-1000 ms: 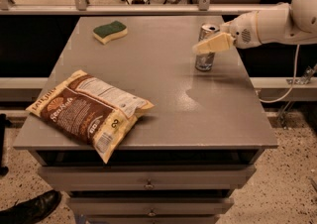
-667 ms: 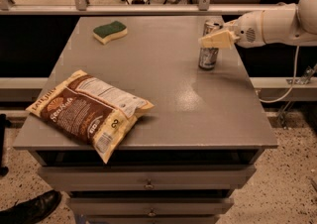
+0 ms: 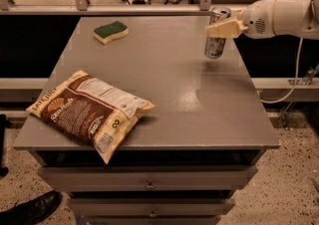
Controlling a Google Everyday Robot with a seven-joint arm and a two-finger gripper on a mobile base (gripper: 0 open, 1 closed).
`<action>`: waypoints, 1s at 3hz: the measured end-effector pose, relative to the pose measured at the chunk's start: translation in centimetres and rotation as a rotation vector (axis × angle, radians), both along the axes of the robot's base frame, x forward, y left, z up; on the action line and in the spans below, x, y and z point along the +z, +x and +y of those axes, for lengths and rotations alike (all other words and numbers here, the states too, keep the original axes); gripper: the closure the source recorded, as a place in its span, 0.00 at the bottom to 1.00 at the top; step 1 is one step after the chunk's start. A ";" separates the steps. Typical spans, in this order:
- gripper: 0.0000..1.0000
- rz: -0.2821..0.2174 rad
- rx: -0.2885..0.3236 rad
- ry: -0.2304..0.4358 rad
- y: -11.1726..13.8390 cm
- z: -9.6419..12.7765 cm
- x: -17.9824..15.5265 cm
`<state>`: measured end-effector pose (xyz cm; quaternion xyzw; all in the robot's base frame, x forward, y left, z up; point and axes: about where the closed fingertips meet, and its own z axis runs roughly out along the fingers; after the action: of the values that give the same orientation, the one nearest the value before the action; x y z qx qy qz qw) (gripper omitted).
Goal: Move redbull can near sponge
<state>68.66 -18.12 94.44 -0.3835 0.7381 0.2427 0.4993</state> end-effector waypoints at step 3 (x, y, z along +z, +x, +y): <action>1.00 -0.074 0.130 0.071 3.8 8.6 0.2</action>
Offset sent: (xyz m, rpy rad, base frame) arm 0.0249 0.0846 -0.0061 0.0821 -0.0712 0.1757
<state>72.42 -9.56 94.67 -0.4214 0.6835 0.2865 0.5227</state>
